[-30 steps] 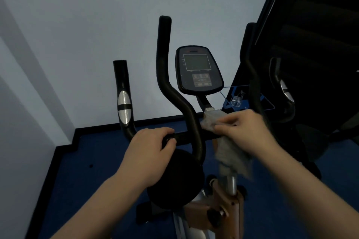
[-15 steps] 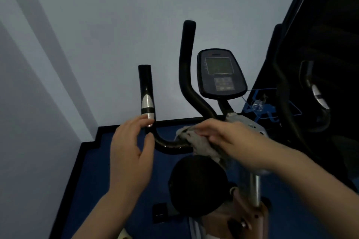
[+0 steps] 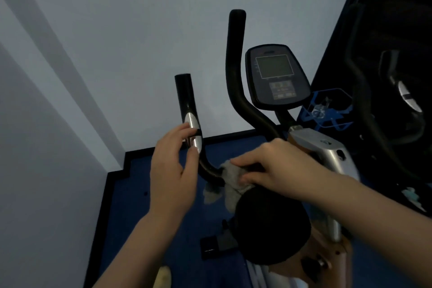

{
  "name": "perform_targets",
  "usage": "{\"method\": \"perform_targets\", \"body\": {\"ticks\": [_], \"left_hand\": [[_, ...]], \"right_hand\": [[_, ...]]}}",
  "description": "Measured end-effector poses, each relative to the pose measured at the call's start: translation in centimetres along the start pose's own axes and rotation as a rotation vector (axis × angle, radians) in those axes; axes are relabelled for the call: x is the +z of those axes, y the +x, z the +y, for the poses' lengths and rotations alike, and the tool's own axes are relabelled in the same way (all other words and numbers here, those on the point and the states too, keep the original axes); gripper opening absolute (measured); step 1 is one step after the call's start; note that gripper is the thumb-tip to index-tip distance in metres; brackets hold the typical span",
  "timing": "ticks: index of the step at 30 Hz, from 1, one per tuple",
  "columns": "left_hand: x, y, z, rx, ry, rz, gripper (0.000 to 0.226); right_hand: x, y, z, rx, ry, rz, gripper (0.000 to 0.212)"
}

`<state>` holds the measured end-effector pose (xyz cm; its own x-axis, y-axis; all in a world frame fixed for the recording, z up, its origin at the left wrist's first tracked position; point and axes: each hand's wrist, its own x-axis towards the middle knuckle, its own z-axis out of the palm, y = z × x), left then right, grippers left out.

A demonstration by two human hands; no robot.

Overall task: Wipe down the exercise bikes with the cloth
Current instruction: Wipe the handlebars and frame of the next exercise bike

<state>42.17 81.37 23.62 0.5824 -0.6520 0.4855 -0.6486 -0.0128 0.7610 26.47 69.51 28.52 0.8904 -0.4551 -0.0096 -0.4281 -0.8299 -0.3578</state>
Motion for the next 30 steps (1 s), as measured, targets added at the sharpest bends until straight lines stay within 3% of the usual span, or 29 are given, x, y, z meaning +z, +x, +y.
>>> {"method": "perform_targets", "body": {"ticks": [9, 14, 17, 21, 27, 30], "left_hand": [[-0.6, 3.0, -2.3, 0.136, -0.082, -0.089, 0.028], [-1.6, 5.2, -3.7, 0.228, -0.141, -0.175, 0.028], [-1.8, 6.3, -4.2, 0.268, -0.187, -0.196, 0.026], [-1.8, 8.0, -4.8, 0.316, -0.246, -0.192, 0.024], [-2.8, 11.2, -5.8, 0.346, -0.284, -0.219, 0.033], [-3.0, 12.8, -5.9, 0.38, -0.324, -0.253, 0.038]], "right_hand": [[2.0, 1.5, -4.3, 0.2, 0.114, 0.12, 0.036], [2.0, -0.3, -5.6, 0.366, 0.251, 0.046, 0.042], [3.7, 1.6, -8.8, 0.439, 0.015, 0.211, 0.033], [5.4, 3.3, -11.5, 0.571, 0.013, 0.345, 0.025], [8.2, 4.6, -13.7, 0.747, -0.152, 0.584, 0.041], [6.7, 7.8, -14.3, 0.791, -0.051, 0.597, 0.043]]}}
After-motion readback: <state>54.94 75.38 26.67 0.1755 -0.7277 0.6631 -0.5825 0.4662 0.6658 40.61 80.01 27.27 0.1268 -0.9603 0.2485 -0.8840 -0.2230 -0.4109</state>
